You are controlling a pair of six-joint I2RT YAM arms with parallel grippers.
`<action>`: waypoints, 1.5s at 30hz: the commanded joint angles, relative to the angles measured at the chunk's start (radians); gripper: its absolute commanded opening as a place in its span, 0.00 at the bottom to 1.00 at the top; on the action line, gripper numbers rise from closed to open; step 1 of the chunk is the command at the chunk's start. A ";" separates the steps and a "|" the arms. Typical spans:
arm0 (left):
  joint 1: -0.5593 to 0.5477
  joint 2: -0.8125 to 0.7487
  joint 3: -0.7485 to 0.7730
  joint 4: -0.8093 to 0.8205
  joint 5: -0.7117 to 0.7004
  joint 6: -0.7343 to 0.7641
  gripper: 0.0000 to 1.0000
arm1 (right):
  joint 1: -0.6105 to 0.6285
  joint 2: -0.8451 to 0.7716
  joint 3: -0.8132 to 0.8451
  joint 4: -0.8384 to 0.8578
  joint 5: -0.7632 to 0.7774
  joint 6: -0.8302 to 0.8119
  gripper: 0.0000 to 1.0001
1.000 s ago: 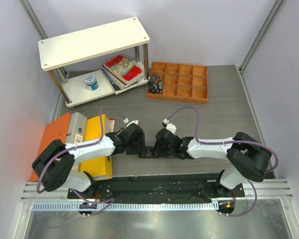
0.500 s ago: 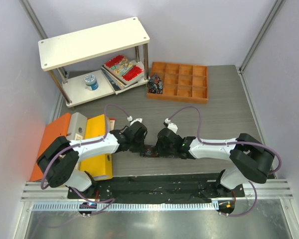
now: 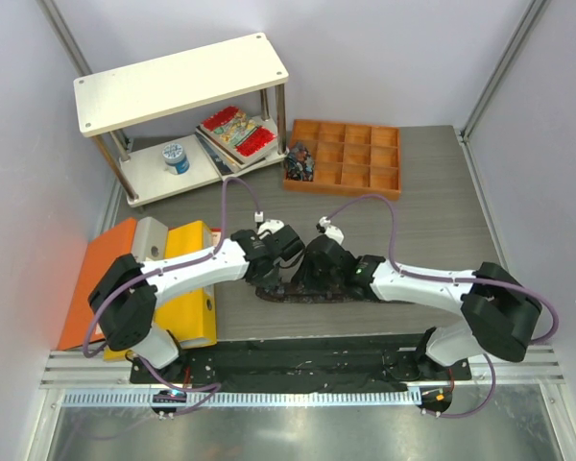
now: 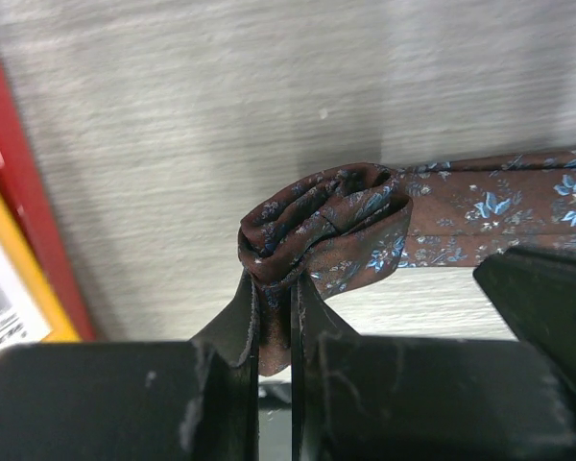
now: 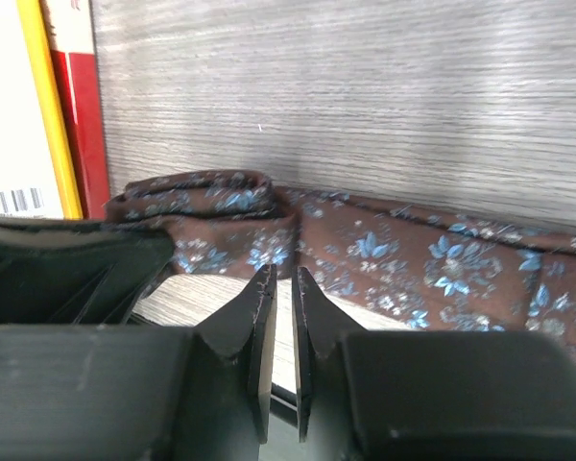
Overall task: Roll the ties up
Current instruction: Roll the tie at the center of the board.
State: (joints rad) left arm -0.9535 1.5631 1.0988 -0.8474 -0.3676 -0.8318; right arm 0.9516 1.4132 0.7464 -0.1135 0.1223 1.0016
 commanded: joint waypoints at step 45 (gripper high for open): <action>-0.146 0.393 0.492 -0.577 -0.289 -0.168 0.00 | -0.125 -0.566 -0.285 -0.319 0.092 0.055 0.20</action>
State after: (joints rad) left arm -1.0641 1.9015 1.4998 -1.2808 -0.5632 -0.9184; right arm 0.8471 0.9516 0.4625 -0.3069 0.1528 1.0428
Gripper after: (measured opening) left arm 0.060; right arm 0.192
